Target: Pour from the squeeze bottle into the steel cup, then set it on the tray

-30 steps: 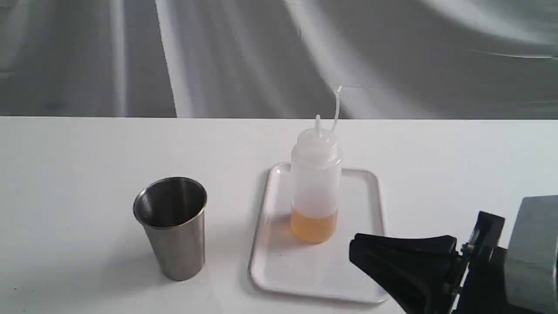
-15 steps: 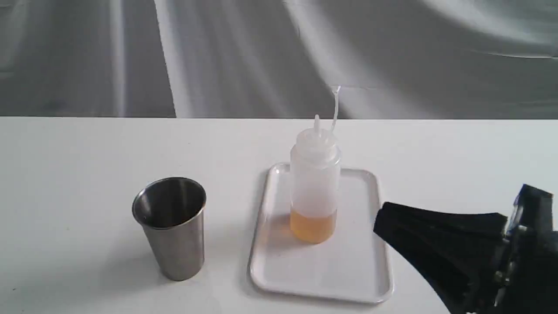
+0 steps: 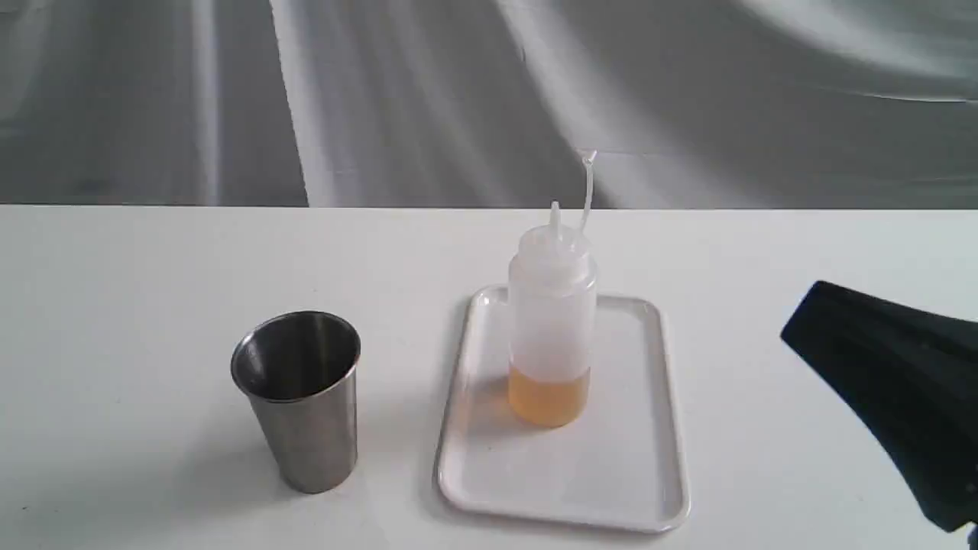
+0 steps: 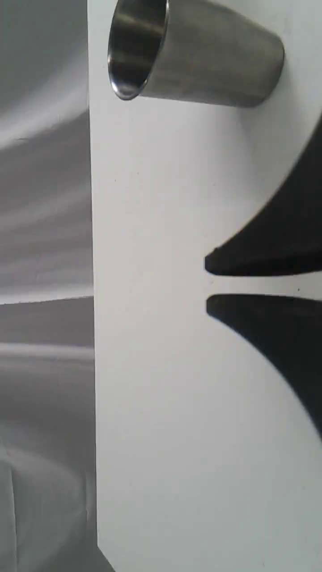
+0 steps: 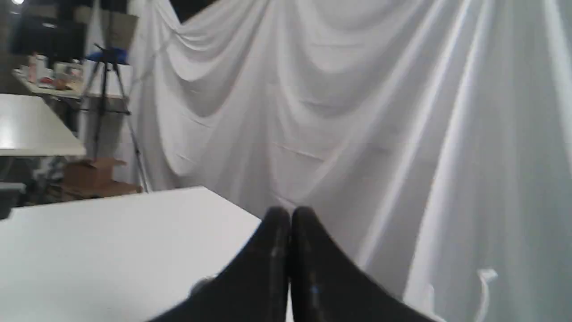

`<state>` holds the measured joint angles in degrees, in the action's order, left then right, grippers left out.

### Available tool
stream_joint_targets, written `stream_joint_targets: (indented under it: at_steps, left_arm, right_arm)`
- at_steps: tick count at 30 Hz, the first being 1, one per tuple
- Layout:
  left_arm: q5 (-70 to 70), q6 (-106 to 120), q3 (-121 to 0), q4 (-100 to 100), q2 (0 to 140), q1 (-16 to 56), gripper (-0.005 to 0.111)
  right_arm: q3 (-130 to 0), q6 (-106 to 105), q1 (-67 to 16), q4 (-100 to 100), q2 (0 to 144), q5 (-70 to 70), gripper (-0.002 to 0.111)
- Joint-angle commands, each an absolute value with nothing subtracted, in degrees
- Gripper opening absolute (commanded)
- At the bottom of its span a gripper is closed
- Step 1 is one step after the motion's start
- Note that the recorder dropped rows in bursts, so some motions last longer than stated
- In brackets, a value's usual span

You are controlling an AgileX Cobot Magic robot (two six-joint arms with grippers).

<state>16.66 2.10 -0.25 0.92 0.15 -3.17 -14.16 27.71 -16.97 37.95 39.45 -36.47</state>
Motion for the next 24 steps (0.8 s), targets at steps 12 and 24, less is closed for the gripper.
stream_joint_targets:
  at_steps: [12,24]
  left_arm:
    - [16.3,1.8,0.0,1.0,0.0,-2.7,0.008]
    - [16.3,2.0,0.0,1.0,0.0,-2.7,0.008]
  right_arm:
    - [-11.8,42.3,-5.7,38.2,24.6,-9.4,0.000]
    - [0.0,45.3,0.7,38.1,10.2,-10.7,0.000]
